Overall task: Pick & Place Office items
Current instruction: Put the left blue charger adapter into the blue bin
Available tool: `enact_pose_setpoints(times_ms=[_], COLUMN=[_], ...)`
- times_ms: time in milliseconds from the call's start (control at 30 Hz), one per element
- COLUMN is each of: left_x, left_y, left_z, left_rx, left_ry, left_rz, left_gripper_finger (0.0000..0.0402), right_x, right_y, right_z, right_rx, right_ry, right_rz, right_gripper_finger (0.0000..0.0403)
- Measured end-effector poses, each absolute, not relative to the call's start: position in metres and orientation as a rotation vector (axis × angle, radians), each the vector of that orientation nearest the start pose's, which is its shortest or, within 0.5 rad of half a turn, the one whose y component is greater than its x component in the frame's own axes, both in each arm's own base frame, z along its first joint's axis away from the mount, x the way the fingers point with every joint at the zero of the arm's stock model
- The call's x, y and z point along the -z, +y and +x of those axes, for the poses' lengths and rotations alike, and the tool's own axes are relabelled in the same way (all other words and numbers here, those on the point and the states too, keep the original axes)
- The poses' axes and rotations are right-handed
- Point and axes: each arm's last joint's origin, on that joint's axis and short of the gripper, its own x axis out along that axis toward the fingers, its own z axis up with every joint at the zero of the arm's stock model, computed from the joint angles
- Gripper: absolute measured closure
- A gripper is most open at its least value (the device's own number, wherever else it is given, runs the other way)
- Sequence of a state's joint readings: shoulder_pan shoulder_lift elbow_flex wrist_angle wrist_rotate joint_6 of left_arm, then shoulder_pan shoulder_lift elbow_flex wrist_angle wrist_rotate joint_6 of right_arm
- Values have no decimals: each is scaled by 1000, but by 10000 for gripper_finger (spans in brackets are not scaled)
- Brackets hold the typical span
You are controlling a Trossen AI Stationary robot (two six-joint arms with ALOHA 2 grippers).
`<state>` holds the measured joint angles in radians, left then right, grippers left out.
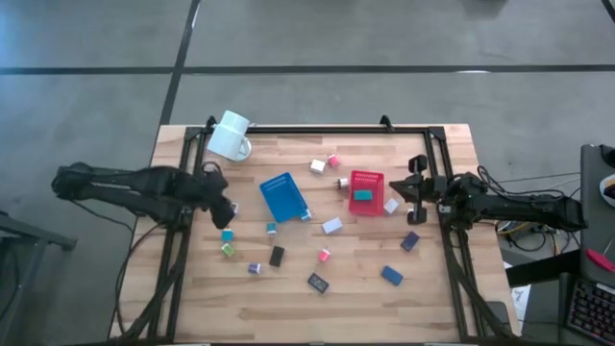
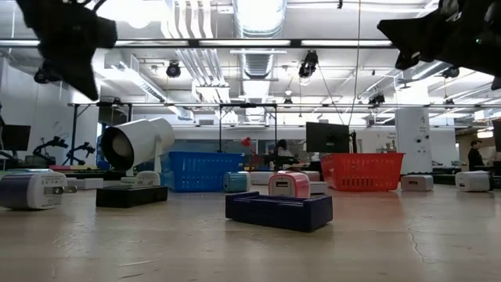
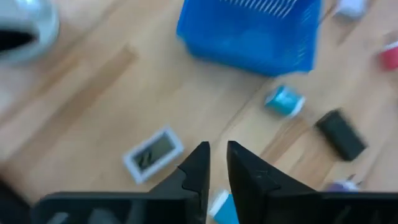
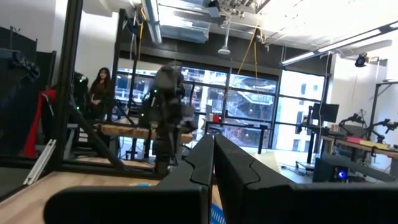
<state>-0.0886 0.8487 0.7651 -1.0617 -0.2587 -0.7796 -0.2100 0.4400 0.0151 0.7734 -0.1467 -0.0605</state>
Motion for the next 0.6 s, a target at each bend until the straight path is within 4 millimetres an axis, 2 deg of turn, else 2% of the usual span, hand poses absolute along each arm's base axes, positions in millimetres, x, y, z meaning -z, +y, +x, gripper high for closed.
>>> enact_pose_setpoints(times_ms=[167, 300, 367, 600], left_x=[-231, -216, -209, -202], left_y=[-9, -13, -14, -15], left_z=[131, 130, 130, 133], left_rx=[-654, -635, -636, -666], left_ry=[1076, 1196, 1235, 1197], left_rz=[-611, -757, -775, -886], left_gripper_finger=[298, 254, 230, 159], right_x=[-204, -204, -204, -204], right_y=[-21, -21, -21, -21], right_z=[118, 119, 119, 118], right_rx=[73, 73, 74, 76], right_ry=[-338, -336, -336, -336], right_rz=[-121, -124, -127, -139], right_gripper_finger=[394, 394, 394, 394])
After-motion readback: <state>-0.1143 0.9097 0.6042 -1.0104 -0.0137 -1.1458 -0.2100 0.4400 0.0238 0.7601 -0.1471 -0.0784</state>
